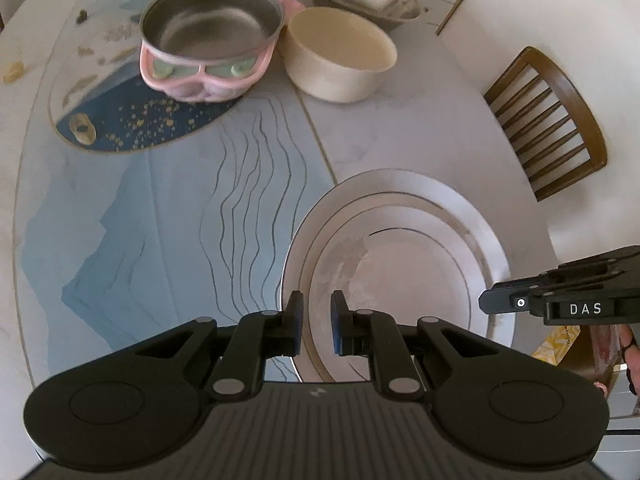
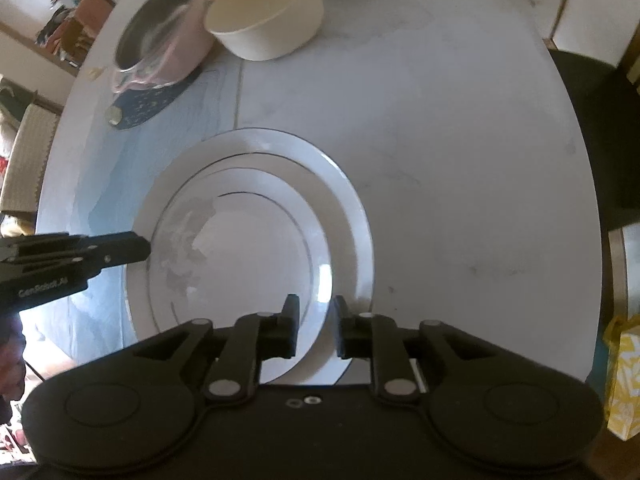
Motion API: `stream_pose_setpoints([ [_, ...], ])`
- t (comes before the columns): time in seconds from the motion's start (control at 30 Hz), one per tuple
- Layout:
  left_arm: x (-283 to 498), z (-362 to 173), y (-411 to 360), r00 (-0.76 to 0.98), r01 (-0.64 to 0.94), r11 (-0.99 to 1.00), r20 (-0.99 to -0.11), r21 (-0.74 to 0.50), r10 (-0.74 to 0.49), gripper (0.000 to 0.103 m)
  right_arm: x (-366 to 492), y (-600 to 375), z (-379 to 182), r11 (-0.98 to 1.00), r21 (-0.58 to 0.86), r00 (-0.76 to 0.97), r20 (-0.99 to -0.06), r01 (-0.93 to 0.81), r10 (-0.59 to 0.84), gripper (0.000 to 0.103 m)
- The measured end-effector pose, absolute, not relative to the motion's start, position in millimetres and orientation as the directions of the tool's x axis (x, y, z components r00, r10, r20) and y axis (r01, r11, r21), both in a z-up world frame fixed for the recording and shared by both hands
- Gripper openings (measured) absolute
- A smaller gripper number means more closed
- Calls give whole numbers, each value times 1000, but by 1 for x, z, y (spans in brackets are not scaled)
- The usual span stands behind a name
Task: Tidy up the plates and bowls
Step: 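Lower the small white plate onto the large plate and open the right gripper, then move the right gripper toward the pink pig-shaped plate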
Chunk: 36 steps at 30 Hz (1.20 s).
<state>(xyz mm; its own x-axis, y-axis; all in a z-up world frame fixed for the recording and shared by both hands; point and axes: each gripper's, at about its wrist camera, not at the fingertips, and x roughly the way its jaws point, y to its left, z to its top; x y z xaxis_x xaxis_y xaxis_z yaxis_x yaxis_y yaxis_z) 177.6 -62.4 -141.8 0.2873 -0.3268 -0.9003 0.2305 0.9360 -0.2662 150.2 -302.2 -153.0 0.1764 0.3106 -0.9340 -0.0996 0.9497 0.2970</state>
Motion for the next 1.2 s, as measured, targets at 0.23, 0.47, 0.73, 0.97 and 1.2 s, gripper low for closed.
stream_pose_setpoints([
  [0.23,162,-112,-65,372,280,931,-868,-233,-329,13,134,-285,-125,951,258,257,-920,-171,296,31],
  [0.47,150,-84,-58,454,306,928,-825,-211,-338,14,119,-265,-92,948,220,356,-888,-230,292,44],
  [0.73,142,-57,-40,528,293,936,-783,-196,-330,36,112,-247,-60,939,218,437,-841,-266,319,67],
  [0.97,140,-33,-22,598,277,949,-746,-152,-294,65,117,-228,-44,934,196,481,-814,-300,326,79],
  [1.2,161,-22,-11,648,253,961,-718,-113,-255,74,142,-218,-35,930,184,507,-796,-317,331,93],
])
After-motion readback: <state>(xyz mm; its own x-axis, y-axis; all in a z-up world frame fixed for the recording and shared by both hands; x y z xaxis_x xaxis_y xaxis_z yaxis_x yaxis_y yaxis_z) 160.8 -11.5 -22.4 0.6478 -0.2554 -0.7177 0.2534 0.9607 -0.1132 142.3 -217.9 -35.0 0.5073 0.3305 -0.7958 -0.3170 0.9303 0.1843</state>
